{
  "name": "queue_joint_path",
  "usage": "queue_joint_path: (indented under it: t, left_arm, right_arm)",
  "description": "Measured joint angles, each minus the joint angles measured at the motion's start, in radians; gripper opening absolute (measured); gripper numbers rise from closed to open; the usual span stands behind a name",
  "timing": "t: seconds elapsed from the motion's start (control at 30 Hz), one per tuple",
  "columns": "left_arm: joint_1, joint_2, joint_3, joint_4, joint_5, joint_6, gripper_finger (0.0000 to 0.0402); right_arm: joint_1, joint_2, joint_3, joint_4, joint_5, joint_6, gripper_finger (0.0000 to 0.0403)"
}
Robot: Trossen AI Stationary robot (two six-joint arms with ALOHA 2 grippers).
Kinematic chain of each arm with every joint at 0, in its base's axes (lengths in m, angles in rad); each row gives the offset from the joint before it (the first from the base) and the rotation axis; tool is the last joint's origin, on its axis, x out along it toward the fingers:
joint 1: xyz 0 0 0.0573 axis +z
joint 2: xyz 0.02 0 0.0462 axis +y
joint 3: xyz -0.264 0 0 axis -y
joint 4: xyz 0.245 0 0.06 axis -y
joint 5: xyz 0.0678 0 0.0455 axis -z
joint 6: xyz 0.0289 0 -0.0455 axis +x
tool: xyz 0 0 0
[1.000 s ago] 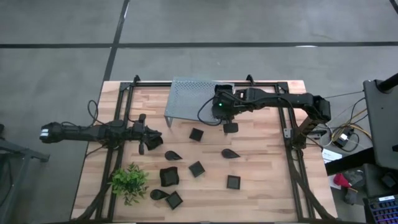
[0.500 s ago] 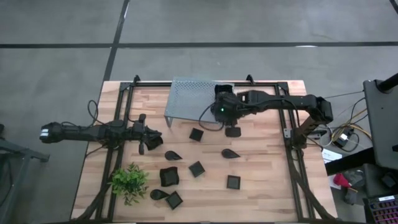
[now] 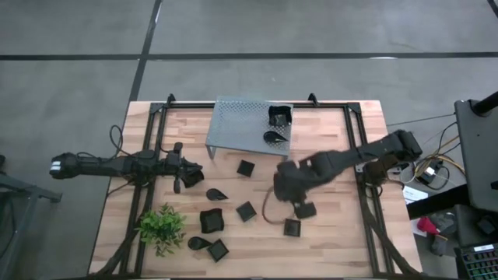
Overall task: Pick & Place Mini shaped plates
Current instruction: Stack the black drop shaped plate on top of the other black drop shaped plate on the shelf
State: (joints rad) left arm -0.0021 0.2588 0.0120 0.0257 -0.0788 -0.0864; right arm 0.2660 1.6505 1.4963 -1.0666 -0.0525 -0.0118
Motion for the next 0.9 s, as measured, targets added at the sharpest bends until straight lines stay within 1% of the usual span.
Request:
queue_joint_path:
  t: [0.2,0.37,0.53,0.63,0.67,0.77,0.9]
  left_arm:
    - [0.000,0.000,0.000,0.000,0.000,0.000,0.0000]
    - [0.000,0.000,0.000,0.000,0.000,0.000,0.0000]
    - [0.000,0.000,0.000,0.000,0.000,0.000,0.0000]
    - [0.000,0.000,0.000,0.000,0.000,0.000,0.0000]
    - [0.000,0.000,0.000,0.000,0.000,0.000,0.0000]
    - [0.000,0.000,0.000,0.000,0.000,0.000,0.0000]
    - [0.000,0.000,0.000,0.000,0.000,0.000,0.0000]
  right_arm:
    - [0.110,0.002,-0.071,0.079,0.007,0.038,0.0054]
    - [0.151,0.003,-0.170,0.172,0.113,0.072,0.0063]
    - [0.161,0.003,-0.289,0.246,0.213,0.099,0.0101]
    - [0.159,0.004,-0.331,0.252,0.311,0.139,0.0127]
    - [0.158,0.003,-0.345,0.253,0.327,0.140,0.0133]
    - [0.158,0.004,-0.391,0.301,0.343,0.136,0.0142]
    - [0.160,0.003,-0.448,0.380,0.342,0.125,0.0140]
